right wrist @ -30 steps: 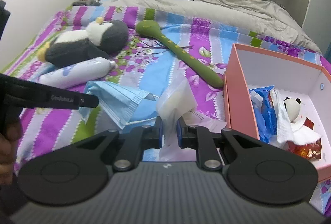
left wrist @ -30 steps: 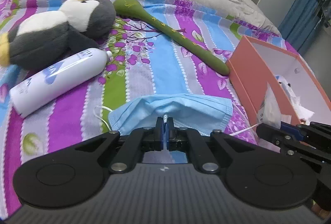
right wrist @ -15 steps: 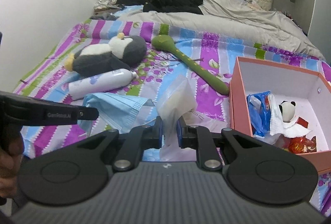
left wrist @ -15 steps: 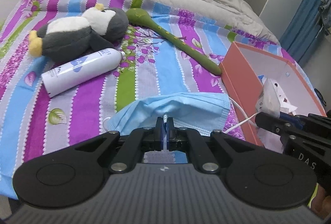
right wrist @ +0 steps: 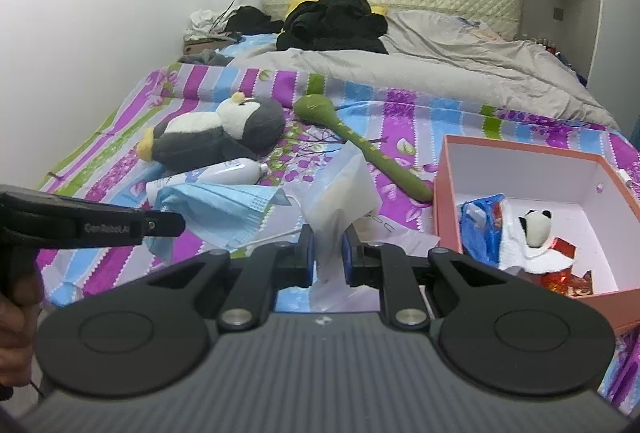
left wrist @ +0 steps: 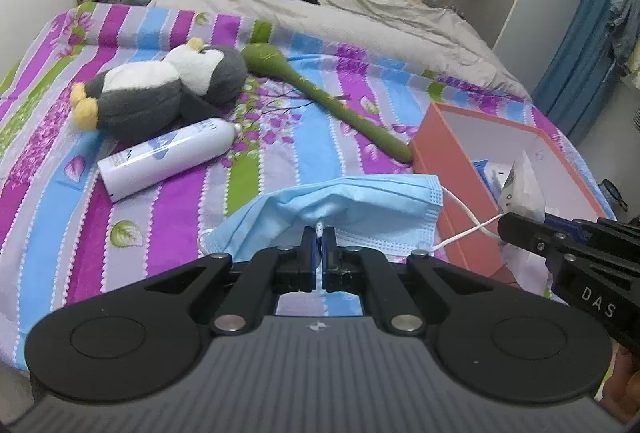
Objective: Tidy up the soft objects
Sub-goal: 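Lift and carry the clear bag with the right tool and mask with the left over the box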
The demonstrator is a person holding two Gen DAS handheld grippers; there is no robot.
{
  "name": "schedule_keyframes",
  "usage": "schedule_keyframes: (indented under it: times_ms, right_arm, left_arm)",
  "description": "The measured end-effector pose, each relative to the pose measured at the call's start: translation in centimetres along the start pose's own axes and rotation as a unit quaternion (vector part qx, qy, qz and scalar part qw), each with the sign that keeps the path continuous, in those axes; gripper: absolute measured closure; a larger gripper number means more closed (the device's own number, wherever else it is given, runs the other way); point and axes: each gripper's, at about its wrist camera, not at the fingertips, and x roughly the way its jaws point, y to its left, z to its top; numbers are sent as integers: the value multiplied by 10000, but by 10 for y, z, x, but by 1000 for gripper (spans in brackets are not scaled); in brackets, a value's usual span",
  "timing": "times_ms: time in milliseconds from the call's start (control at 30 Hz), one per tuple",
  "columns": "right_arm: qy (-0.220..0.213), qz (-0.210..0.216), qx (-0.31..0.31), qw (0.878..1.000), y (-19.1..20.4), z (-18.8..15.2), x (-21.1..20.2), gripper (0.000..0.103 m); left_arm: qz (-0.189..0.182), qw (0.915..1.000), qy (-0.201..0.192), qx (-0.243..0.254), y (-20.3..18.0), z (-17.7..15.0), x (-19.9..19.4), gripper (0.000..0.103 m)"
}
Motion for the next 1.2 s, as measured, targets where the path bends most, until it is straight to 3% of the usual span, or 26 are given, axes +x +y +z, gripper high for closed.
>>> schedule_keyframes:
  times_ms: [600,900,1200]
  right_arm:
    - [-125,-580,454,9972,-54,-10,-37,85]
    - [-163,-958,761,9924,-90,-17,-54,85]
    - [-45,-1129,1112,9874,-130,-22,-51,85]
  left_arm:
    - [-754,9965,-28,372,-67,10,1,100]
    - [-1241,9897,116,709,-118,13,20,100]
    - [-1394,9849,270,986,-152,28,48,100]
